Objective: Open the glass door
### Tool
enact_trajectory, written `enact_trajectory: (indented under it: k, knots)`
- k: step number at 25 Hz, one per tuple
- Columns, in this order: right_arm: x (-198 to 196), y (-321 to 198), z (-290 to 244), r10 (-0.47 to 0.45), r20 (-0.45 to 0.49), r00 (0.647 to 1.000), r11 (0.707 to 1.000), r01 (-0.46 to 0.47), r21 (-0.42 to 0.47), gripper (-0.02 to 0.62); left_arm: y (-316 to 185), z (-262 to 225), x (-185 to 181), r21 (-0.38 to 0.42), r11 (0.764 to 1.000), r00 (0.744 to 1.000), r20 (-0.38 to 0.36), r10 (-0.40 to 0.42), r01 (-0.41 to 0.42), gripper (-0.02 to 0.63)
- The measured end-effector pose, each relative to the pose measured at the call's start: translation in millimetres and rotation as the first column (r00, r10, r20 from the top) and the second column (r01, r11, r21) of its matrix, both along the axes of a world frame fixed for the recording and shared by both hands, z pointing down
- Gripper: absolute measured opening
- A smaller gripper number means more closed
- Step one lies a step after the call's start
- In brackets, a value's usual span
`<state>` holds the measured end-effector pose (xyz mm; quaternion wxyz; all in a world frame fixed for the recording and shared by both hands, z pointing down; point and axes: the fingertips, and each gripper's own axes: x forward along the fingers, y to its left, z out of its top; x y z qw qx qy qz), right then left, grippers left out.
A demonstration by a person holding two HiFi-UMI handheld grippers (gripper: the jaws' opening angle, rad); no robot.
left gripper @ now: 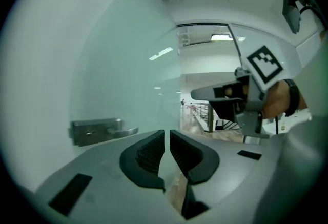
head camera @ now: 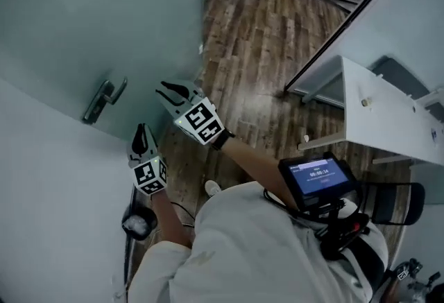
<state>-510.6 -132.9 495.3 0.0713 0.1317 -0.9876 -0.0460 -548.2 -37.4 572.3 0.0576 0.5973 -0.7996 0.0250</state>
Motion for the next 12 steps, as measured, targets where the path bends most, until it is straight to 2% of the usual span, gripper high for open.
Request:
enact_trajectory:
  k: [2,5,8,12]
  knots:
    - [80,-25,0,0.121,-0.011,0.993,0.993,-0.121,0.013,0.097,-48,-21,51,0.025,0.992,0.992,0.018,0.124,-0.125,0.035]
    - [191,-53,-2,0.292,-0.019,0.956,0.956,-0.292,0.016,0.082,-107,-53,142,0.062,0.952,0.954,0.043,0.298,-0.3,0.035]
    - [284,-70,-6,0.426,0.0,0.905,0.905,-0.426,-0.019,0.042,-148,-75,236,0.091,0.886,0.891,0.065,0.45,-0.454,0.035]
    - [371,-79,-5,0.577,0.04,0.815,0.816,-0.576,-0.044,0.004,-176,-83,332,0.111,0.791,0.798,0.1,0.594,-0.602,0.035]
